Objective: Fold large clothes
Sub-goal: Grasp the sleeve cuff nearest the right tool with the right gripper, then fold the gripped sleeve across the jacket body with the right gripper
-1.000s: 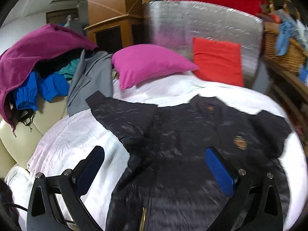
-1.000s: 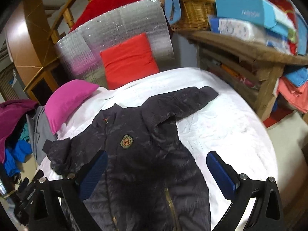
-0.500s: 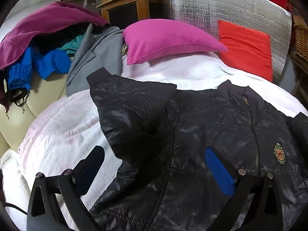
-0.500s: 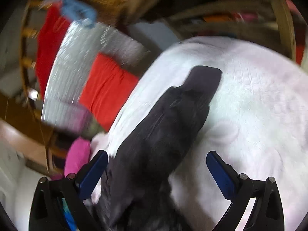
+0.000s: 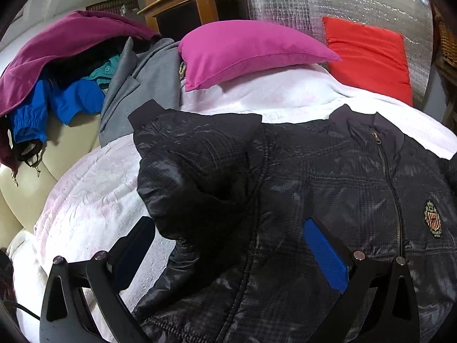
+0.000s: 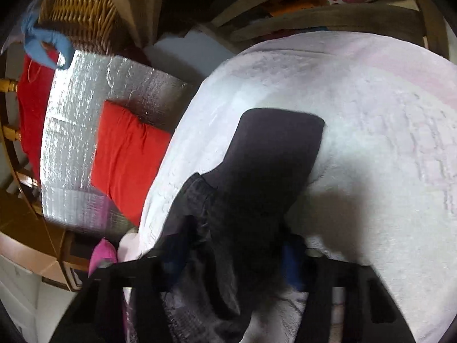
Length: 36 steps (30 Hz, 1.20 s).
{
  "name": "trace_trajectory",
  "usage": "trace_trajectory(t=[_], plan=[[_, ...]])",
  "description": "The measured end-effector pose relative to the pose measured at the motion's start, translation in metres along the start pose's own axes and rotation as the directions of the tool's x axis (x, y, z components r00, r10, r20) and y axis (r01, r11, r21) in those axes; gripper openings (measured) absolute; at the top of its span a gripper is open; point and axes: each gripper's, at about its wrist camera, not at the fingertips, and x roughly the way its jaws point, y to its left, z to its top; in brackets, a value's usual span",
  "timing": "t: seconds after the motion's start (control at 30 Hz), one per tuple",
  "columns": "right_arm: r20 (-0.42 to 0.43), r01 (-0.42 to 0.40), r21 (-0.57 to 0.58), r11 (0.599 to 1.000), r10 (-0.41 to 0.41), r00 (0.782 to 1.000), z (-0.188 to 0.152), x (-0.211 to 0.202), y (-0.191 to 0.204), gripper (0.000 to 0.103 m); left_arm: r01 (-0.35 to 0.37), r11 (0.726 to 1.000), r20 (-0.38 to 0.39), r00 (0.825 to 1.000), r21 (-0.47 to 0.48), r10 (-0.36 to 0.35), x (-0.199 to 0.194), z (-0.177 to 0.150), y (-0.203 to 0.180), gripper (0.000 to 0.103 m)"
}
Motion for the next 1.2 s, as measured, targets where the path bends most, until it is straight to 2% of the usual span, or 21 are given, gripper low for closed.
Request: trace_trajectory(t=[0.03,0.07,0.17,0.3,0.43,0.57,0.7,0.83,0.9,0.93,0.97,1.03,1.1,1.2], plan=[[0.004,-0.002,-0.016,1.0,0.002,1.0,-0.003,-0.002,0.004,0.033,-0.001,1.0,0.002,1.0,0.004,0.001,0.0,0.0,-0.001,0.103],[0.017,-0.004,-0.044,0.999,0.005,1.0,-0.007,-0.007,0.009,0.03,-0.003,1.0,0.006,1.0,0.008,0.002,-0.001,0.0,-0.002,0.103],[0.05,-0.031,-0.144,0.989,0.038,0.998,-0.025,-0.027,0.037,0.029,-0.01,1.0,0.011,1.0,0.019,0.01,-0.002,0.001,-0.002,0.103],[0.047,-0.106,-0.253,0.962,0.122,0.991,-0.061,-0.059,0.081,0.029,-0.003,1.0,-0.005,1.0,-0.013,0.003,-0.001,0.004,0.008,0.103],[-0.017,-0.185,-0.336,0.924,0.19,0.982,-0.113,-0.076,0.126,0.029,-0.001,0.998,-0.002,1.0,-0.055,0.001,-0.004,0.007,0.023,0.103],[-0.094,-0.253,-0.358,0.899,0.235,0.968,-0.173,-0.074,0.157,0.029,-0.016,0.997,0.017,1.0,-0.07,0.017,-0.007,0.008,0.039,0.103],[-0.161,-0.291,-0.369,0.883,0.248,0.955,-0.232,-0.06,0.17,0.029,-0.022,0.996,0.02,1.0,-0.083,0.024,-0.009,0.009,0.054,0.103],[-0.234,-0.325,-0.339,0.883,0.255,0.938,-0.287,-0.039,0.175,0.032,-0.011,0.992,0.01,1.0,-0.127,0.012,-0.01,0.01,0.072,0.103],[-0.26,-0.325,-0.342,0.881,0.244,0.934,-0.308,-0.03,0.178,0.035,-0.009,0.99,0.01,1.0,-0.14,0.01,-0.012,0.01,0.079,0.103],[-0.275,-0.327,-0.341,0.881,0.238,0.931,-0.319,-0.028,0.176,0.044,-0.005,0.989,0.012,1.0,-0.146,0.007,-0.013,0.009,0.082,0.103],[-0.294,-0.331,-0.333,0.883,0.236,0.926,-0.327,-0.025,0.171,0.066,-0.004,0.989,0.015,1.0,-0.148,0.006,-0.014,0.009,0.084,0.103],[-0.333,-0.353,-0.291,0.889,0.252,0.909,-0.344,-0.021,0.162,0.084,-0.008,0.988,0.024,1.0,-0.152,0.012,-0.016,0.009,0.087,0.103],[-0.376,-0.38,-0.269,0.885,0.266,0.888,-0.352,-0.016,0.161,0.084,-0.008,0.987,0.026,1.0,-0.16,0.012,-0.017,0.01,0.089,0.103],[-0.441,-0.43,-0.266,0.863,0.288,0.85,-0.352,-0.025,0.16,0.084,0.031,0.984,0.018,0.999,-0.174,-0.028,-0.017,0.01,0.086,0.103]])
